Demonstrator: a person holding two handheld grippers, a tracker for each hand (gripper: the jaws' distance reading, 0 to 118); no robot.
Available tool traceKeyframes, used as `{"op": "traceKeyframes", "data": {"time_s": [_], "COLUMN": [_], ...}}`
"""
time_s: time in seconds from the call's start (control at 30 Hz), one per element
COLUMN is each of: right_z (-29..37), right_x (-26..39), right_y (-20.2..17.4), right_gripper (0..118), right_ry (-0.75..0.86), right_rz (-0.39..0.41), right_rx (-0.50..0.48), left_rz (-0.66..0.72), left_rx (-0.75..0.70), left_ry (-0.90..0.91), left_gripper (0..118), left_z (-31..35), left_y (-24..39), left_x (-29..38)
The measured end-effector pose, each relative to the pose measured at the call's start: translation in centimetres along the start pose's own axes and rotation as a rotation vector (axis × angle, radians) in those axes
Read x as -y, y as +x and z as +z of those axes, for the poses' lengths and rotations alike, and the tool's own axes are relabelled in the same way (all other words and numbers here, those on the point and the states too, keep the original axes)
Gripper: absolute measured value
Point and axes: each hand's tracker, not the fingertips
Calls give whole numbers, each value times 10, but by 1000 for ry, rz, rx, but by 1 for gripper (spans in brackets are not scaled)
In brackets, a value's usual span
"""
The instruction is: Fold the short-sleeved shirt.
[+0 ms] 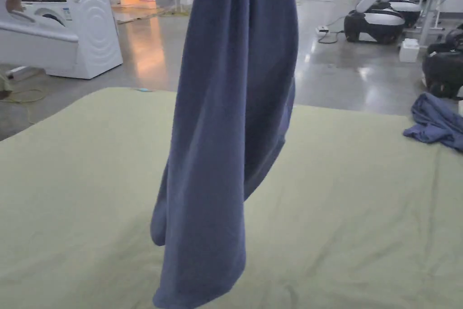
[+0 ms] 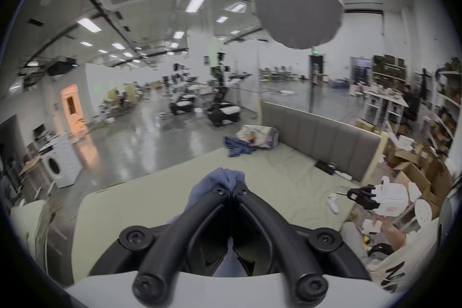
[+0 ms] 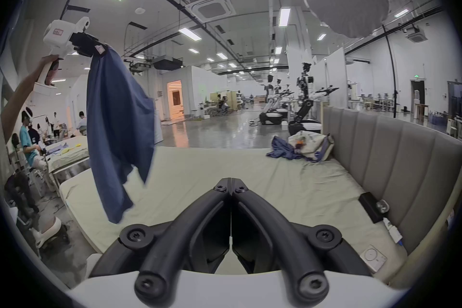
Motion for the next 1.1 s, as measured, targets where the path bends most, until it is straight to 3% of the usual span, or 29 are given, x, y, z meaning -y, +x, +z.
{"op": "traceKeyframes", "data": {"time_s": [0.13,0.37,0.47,0.6,0.63,0.7,0.73,0.8,0.97,1.1], "right_z": [15,31,37,40,40,41,43,45,52,56], "right_x": [3,18,22,27,27,28,27,24,13,6], "right_y": [18,46,55,65,67,68,68,66,53,37], "right_gripper": [2,2,2,2,2,2,2,2,2,2], "right_ry": [5,-45,-64,-90,-97,-100,-97,-82,-21,13], "right_rz": [-2,-6,-10,-20,-20,-20,-19,-20,-19,-13], "right_rx": [50,145,181,202,203,202,196,181,111,42], "left_rz": [-31,-11,3,-46,-60,-75,-77,-36,174,210], "left_rx": [138,330,354,253,233,188,151,85,-88,-302], "left_ry": [-106,-418,-566,-642,-635,-565,-470,-269,205,478], "left_gripper": [0,0,0,1,6,36,56,73,77,78], "left_z": [-98,-360,-442,-492,-493,-473,-449,-392,-184,-35], "left_y": [33,118,162,190,192,188,183,172,151,171], "left_x": [27,171,233,278,282,279,273,263,251,275]}}
